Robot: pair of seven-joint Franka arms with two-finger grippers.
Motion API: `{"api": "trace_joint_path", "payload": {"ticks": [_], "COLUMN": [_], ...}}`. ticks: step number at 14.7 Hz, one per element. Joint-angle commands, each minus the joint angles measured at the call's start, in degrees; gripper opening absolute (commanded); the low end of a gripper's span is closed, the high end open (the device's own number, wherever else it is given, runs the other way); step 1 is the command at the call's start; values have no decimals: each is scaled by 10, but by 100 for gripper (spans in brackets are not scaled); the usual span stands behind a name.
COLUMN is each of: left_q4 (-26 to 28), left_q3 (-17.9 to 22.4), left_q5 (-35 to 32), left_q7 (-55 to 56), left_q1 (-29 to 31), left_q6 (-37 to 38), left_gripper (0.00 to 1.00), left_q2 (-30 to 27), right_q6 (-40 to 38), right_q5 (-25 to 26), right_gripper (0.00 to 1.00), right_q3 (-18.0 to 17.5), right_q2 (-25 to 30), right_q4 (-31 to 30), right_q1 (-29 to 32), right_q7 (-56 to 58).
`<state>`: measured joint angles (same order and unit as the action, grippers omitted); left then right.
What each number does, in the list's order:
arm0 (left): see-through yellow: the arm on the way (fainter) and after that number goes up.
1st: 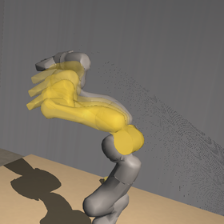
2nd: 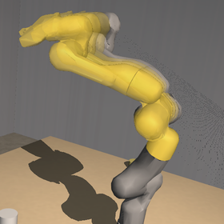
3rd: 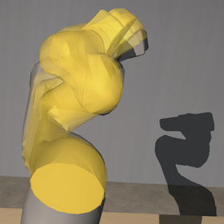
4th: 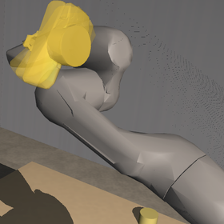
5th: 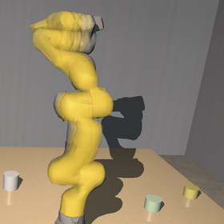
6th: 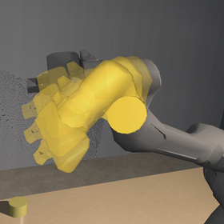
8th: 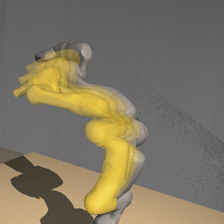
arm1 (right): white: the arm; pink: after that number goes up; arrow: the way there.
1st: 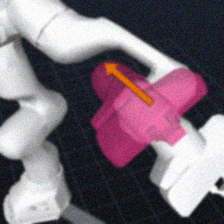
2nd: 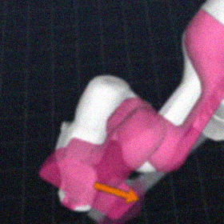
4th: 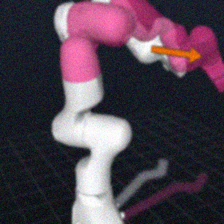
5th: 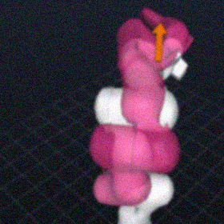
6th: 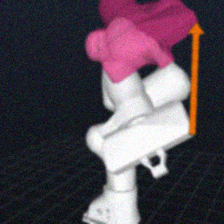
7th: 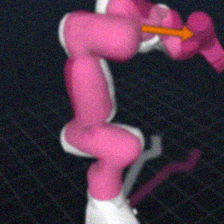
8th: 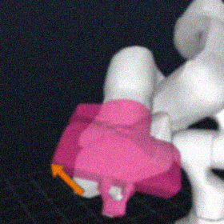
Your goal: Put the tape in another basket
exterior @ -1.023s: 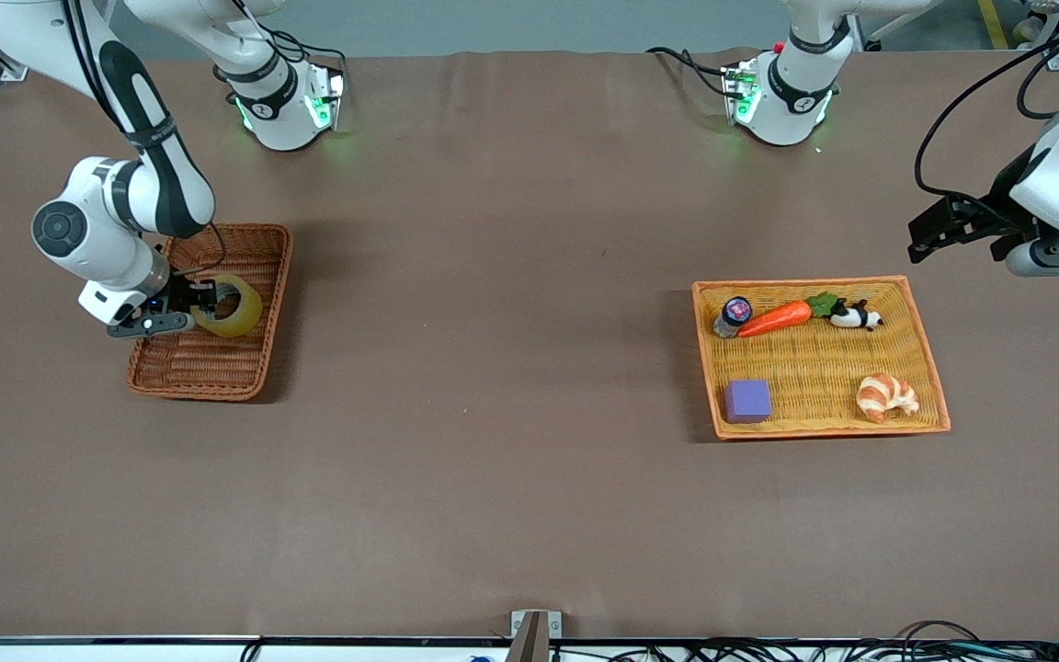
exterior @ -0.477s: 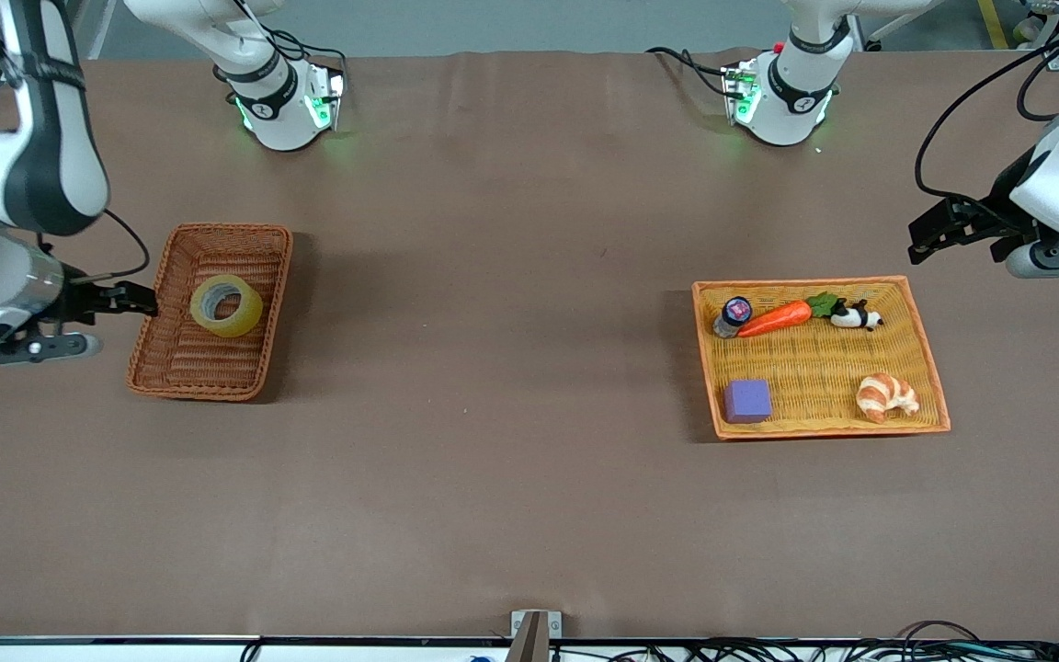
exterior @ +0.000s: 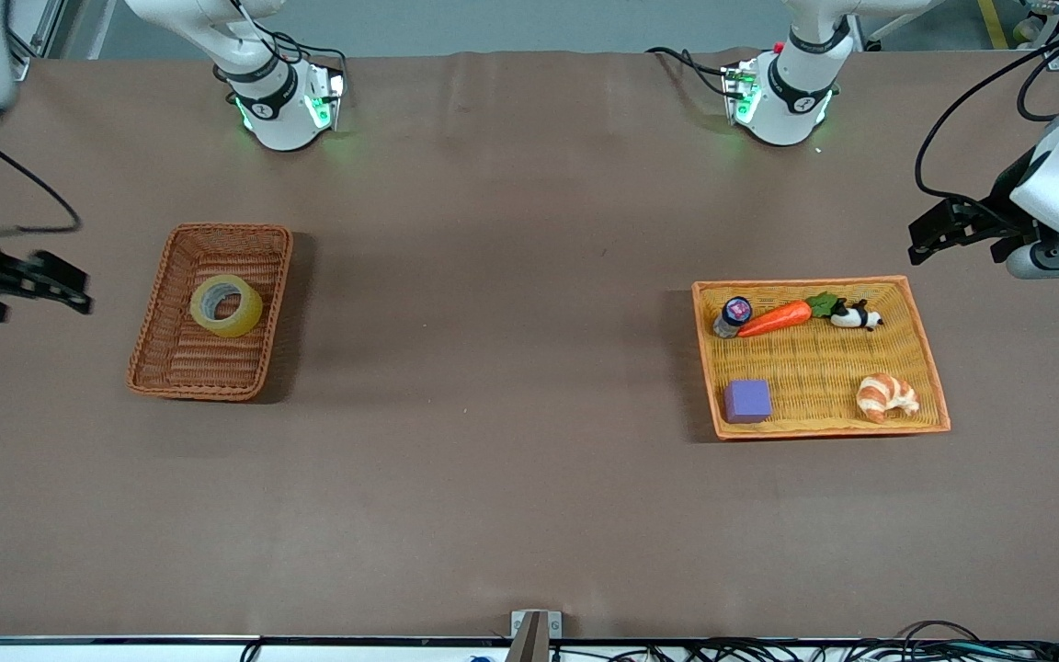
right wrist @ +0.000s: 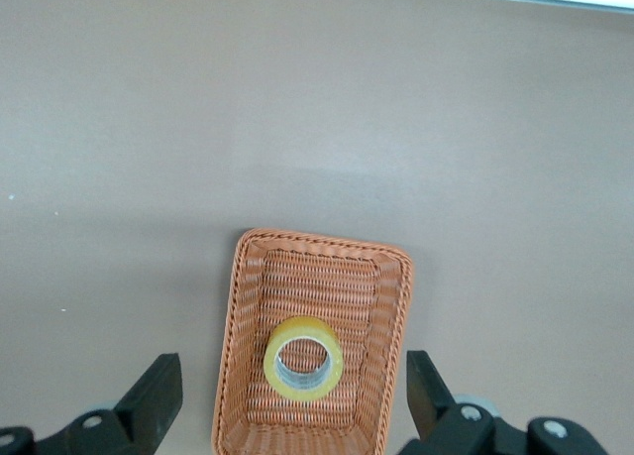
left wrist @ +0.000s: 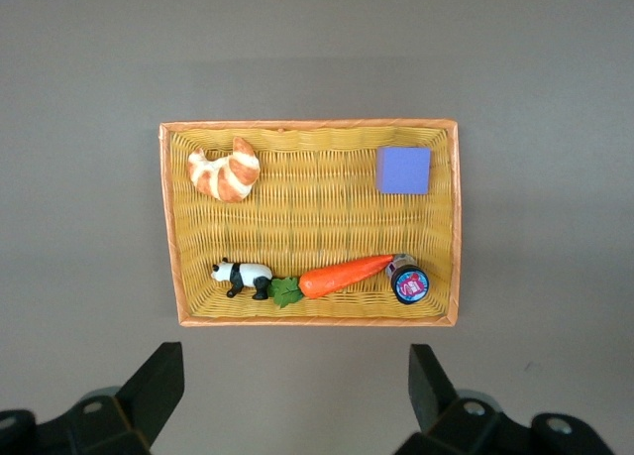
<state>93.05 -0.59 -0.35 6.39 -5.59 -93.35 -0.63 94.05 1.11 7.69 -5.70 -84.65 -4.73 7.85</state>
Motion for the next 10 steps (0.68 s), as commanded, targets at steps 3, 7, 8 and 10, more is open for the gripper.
{"api": "trace_joint_path", "payload": {"ticks": [3, 7, 8, 10], "left_q4": [-16, -16, -16, -16], "left_q3": [1, 1, 1, 1], "left_q5": [-4, -4, -3, -3], "left_q7": [-6, -11, -16, -20], "left_q1": [-1, 0, 0, 0], "left_q6": [1, -3, -6, -11], "left_gripper": [100, 100, 100, 99], "left_q2": [7, 7, 7, 7], "right_q6": [-48, -48, -46, -48], "right_q5": [-24, -41, -40, -37], "right_gripper": [100, 100, 100, 100], "right_q3": [-12, -7, -7, -7], "right_q2": [66, 87, 86, 84], "right_q4": [-50, -87, -85, -81], "right_q1": [16, 16, 16, 14], "right_q7": [-42, -65, -76, -76]}}
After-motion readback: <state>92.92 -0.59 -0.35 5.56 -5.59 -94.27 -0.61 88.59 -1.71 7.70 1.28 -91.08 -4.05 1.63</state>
